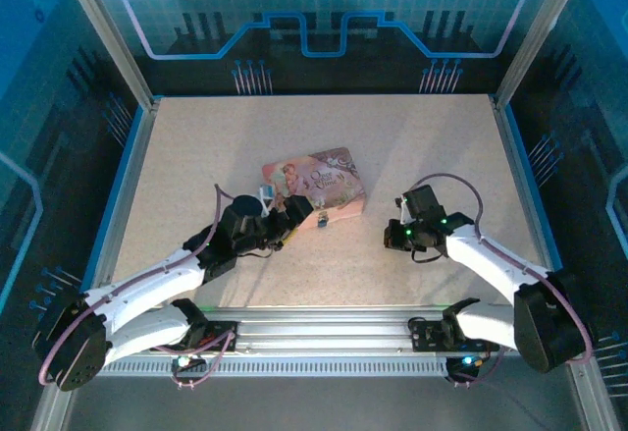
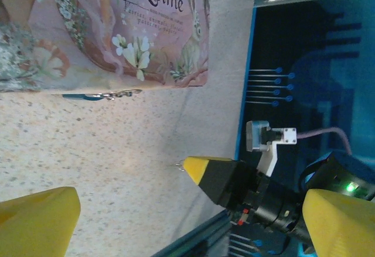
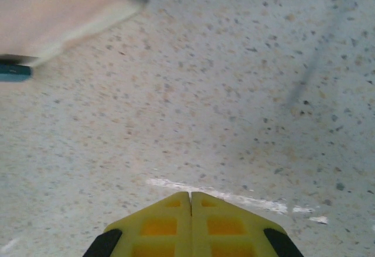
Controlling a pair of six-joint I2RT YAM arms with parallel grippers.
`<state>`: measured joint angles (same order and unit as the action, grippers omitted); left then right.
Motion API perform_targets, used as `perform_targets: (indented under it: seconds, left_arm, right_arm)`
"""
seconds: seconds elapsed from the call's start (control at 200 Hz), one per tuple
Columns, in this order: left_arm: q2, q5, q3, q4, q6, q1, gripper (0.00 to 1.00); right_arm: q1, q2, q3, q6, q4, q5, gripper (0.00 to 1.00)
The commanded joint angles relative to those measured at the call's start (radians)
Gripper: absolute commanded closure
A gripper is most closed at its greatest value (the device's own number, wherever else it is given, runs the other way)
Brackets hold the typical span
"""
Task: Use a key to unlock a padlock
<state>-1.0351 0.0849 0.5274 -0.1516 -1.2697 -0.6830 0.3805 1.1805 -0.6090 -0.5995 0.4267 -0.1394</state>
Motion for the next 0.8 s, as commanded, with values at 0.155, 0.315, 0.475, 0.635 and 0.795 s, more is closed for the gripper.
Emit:
perform_targets:
  seconds: [0.155, 0.315, 0.475, 0.635, 0.795]
  left_arm:
    - [-0.045, 0.040, -0.036, -0.181, -0.248, -0.007, 0.02]
    - [-0.107, 0.056, -0.055, -0.296, -0.399, -0.013, 0.04]
    - [-0.169, 0.035, -0.073, -0.435, -0.503, -0.030, 0.09]
    - [-0.207, -0.005, -0.075, -0.515, -0.559, -0.052, 0.14]
    - [-0.234, -0.047, -0.083, -0.564, -0.622, -0.075, 0.17]
  right_arm:
    - [0.039, -0.071, -0.055, -0.057, -0.055, -0.098, 0.99]
    - [0.088, -0.084, -0.101, -0.081, -0.090, -0.099, 0.99]
    - [0.143, -0.079, -0.137, -0.112, -0.143, -0.092, 0.99]
    - [0.197, -0.059, -0.168, -0.131, -0.180, -0.076, 0.99]
    - [0.242, -0.028, -0.189, -0.153, -0.223, -0.065, 0.99]
